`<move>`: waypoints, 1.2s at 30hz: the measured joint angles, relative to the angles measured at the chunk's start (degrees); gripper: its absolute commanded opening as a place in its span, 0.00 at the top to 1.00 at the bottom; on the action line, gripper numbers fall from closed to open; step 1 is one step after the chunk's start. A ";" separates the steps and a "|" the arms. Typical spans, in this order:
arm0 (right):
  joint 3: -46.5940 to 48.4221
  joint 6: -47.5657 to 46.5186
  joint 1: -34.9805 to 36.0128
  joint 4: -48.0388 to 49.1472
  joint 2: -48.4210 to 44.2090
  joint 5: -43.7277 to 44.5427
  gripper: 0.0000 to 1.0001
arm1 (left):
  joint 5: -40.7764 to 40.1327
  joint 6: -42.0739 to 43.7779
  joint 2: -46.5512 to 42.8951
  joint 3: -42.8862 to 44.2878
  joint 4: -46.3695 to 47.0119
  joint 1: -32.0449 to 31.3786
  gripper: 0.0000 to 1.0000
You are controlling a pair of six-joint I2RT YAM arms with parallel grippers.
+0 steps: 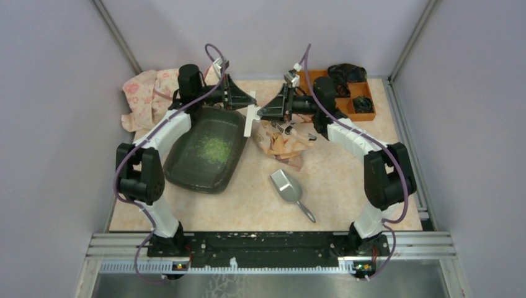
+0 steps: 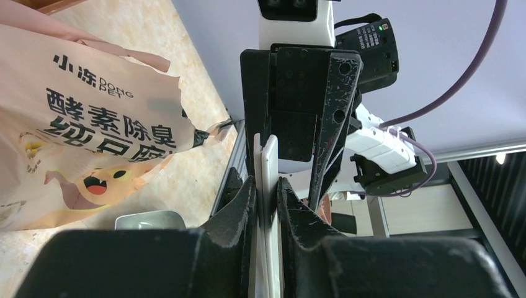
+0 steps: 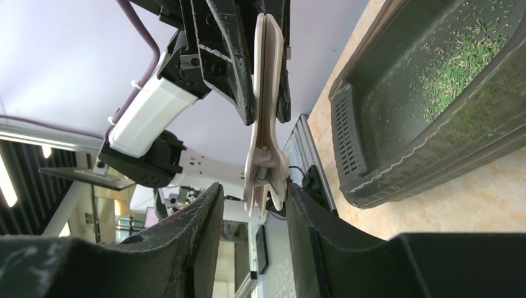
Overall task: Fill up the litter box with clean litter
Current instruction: Pick up the clamp at the center of the board.
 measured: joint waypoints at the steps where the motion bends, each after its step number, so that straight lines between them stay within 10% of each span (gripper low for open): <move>1: 0.00 0.00 0.04 0.02 0.07 0.00 0.59 | 0.00 0.00 0.00 0.00 -0.02 0.00 0.89; 22: 0.00 0.55 1.66 1.42 1.33 1.29 0.56 | -0.76 -0.59 0.00 -0.59 0.42 -0.59 0.92; 33: -0.04 2.38 1.88 2.56 1.64 1.86 0.91 | -0.87 -3.32 -0.09 -1.25 4.11 -0.59 0.92; 36: -0.04 2.43 1.88 2.64 1.64 1.90 1.00 | -0.87 -3.34 -0.09 -1.25 4.17 -0.59 0.79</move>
